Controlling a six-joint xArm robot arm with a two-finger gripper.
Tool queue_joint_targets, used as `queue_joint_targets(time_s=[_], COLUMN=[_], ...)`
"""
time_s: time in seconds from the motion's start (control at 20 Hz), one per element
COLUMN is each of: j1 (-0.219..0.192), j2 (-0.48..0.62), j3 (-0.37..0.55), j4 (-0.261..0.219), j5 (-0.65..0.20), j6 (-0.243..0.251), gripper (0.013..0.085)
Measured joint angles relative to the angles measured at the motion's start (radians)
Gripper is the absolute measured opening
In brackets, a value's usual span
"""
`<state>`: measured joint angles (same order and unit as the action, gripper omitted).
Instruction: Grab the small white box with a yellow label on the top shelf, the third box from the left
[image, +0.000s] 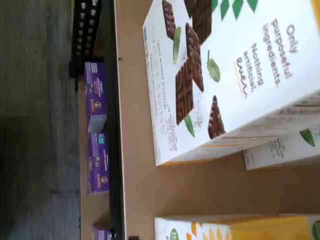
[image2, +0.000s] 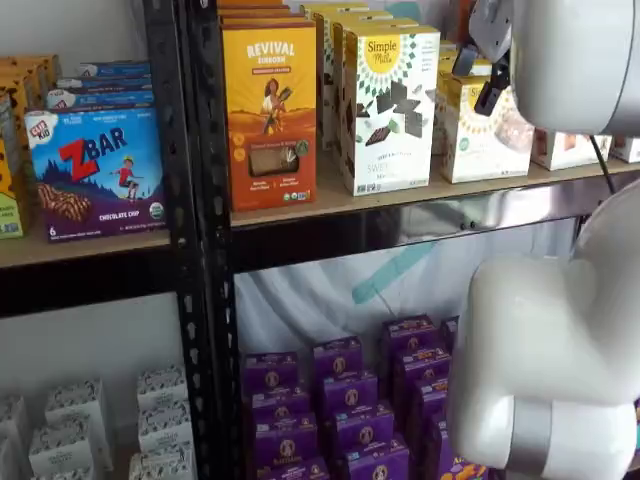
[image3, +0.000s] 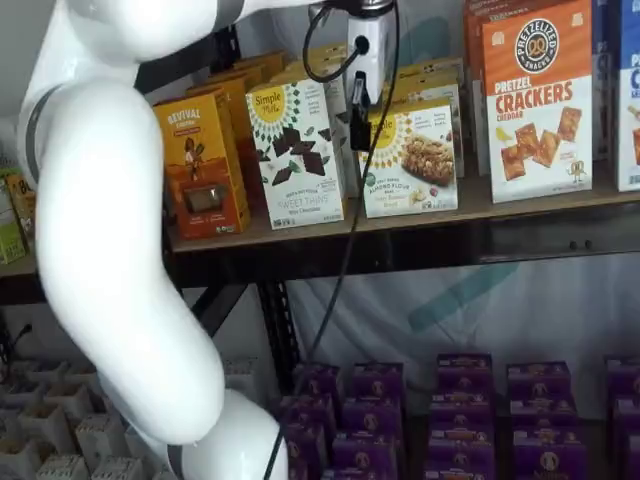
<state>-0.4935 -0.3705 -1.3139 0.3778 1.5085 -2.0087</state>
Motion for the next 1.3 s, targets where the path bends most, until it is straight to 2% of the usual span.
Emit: queue_joint_targets(time_s=[0.35, 0.55, 0.85, 1.0, 1.15, 1.3], j1=[0.013, 0.034, 0.058, 0.081, 0.094, 0.098], j2=[0.025, 0.051, 0.070, 0.094, 0.100, 0.098], j3=[-0.020, -0.060, -0.084, -0.119, -0.124, -0.118], j4=[-0.006, -0.062, -0.117, -0.168, -0.192, -0.196], j5=[0.011, 0.052, 0.074, 0.121, 0.132, 0.126], j6=[0.013, 0.029, 0.045, 0.062, 0.072, 0.075], gripper=[0.0850, 0.0850, 0.0850, 0.0850, 0.0850, 0.0850])
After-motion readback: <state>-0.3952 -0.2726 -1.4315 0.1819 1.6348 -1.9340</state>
